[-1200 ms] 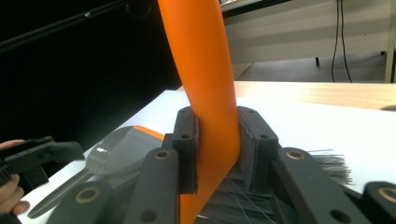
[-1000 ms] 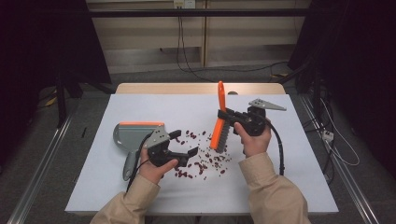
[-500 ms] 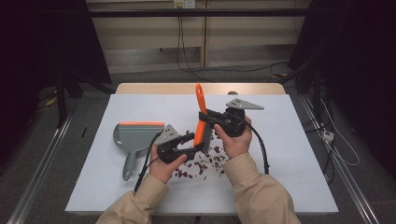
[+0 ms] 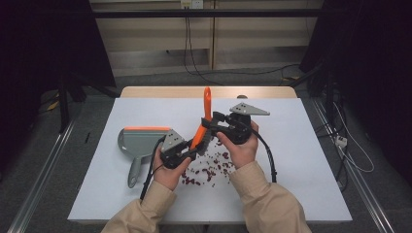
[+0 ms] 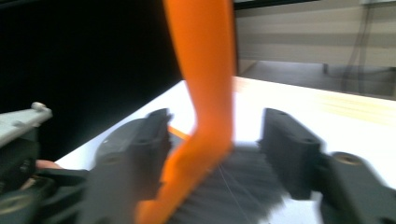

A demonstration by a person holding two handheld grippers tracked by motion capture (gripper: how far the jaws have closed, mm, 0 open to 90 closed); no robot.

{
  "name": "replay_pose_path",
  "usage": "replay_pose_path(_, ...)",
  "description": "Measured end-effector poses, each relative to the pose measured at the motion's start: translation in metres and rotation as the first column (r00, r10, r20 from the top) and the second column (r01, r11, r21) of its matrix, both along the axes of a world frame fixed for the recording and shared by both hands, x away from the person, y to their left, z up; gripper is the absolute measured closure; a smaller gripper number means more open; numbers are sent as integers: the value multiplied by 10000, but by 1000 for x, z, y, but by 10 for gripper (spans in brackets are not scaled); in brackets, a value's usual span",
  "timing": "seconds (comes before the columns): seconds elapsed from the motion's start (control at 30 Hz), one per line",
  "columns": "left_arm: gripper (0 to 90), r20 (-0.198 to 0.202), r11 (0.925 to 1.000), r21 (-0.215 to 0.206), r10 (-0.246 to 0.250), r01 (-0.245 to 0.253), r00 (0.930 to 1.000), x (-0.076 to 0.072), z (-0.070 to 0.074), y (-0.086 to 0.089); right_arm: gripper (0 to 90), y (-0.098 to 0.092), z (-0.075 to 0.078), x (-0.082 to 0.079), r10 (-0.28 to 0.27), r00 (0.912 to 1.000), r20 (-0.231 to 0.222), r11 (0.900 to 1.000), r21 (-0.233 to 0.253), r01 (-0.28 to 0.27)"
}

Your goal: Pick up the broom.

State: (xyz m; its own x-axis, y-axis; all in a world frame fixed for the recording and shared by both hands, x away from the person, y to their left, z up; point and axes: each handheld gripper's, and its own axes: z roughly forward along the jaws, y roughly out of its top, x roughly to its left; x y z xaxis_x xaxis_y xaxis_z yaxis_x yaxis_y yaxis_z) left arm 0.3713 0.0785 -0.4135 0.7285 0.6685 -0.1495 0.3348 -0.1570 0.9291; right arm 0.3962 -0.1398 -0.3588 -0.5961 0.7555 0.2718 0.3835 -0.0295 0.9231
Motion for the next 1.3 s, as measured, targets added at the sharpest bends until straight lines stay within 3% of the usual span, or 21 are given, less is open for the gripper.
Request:
replay_pose_path(0.07,708,98,9998,-24,202,-201,9997,1,1,2,324,1,-2,-5,-513,9987,-33,9987,39,513)
replay_pose_path(0.1,707,98,9998,-24,202,-201,9997,1,1,2,324,1,-2,-5,-513,9987,-33,9987,39,513)
replay_pose_path(0.2,707,208,9978,47,660,-661,9976,2,1,3,261,10,-10,-10,-680,9959,-593,9964,467,708)
replay_pose_path(0.3,707,324,9970,89,771,-774,9965,1,1,2,260,19,-13,-13,-840,9932,-809,9954,397,874)
replay_pose_path(0.33,707,429,9969,102,769,-774,9961,0,1,0,262,24,-14,-13,-970,9911,-908,9943,345,1005)
replay_pose_path(0.4,702,1107,9963,550,603,-667,9920,-7,3,-7,275,35,-17,-11,-1225,9836,-1321,9903,491,1299)
replay_pose_path(0.43,697,1275,9959,565,629,-706,9898,-10,4,-9,277,36,-17,-11,-1356,9804,-1430,9872,646,1459)
replay_pose_path(0.47,692,1275,9959,565,629,-706,9898,-10,4,-9,307,36,-16,-10,-1457,9759,-1623,9843,754,1595)
replay_pose_path(0.5,685,1716,9941,787,602,-746,9833,-13,6,-11,394,36,-16,-8,-1572,9711,-1795,9814,811,1738)
replay_pose_path(0.53,677,1716,9941,787,602,-746,9833,-13,6,-11,425,35,-16,-8,-1694,9672,-1893,9777,912,1891)
replay_pose_path(0.6,646,1808,9945,775,549,-698,9820,-16,8,-13,498,33,-16,-5,-1415,9627,-2307,9745,1385,1764)
replay_pose_path(0.67,621,1952,9927,914,595,-785,9790,-16,8,-14,549,32,-13,-6,-1315,9622,-2386,9727,1559,1716)
replay_pose_path(0.7,580,2051,9884,1194,679,-938,9764,-16,7,-16,604,32,-13,-5,-1116,9613,-2520,9732,1680,1571)
replay_pose_path(0.77,531,2064,9865,1341,647,-937,9763,-16,7,-16,666,31,-13,-3,-941,9580,-2709,9727,1801,1465)
replay_pose_path(0.87,536,1799,9939,923,430,-604,9827,-12,6,-14,694,27,-14,1,-810,9564,-2807,9738,1825,1360)
replay_pose_path(0.97,360,1638,9955,632,591,-702,9847,-11,8,-11,697,14,-13,7,-1001,9628,-2510,9782,1523,1415)
replay_pose_path(1.03,312,1323,9973,365,576,-630,9895,-7,8,-7,697,10,-12,8,-1043,9645,-2425,9795,1430,1419)
replay_pose_path(1.1,260,1185,9978,354,519,-565,9916,-5,9,-4,697,3,-11,10,-1024,9649,-2419,9810,1360,1382)
replay_pose_path(1.17,210,978,9987,132,475,-490,9941,-4,8,-2,697,-6,-8,11,-898,9700,-2257,9901,855,1115)
replay_pose_path(1.3,163,918,9999,-88,127,-120,9957,-1,12,4,697,-16,-6,11,-765,9719,-2227,9956,356,865)
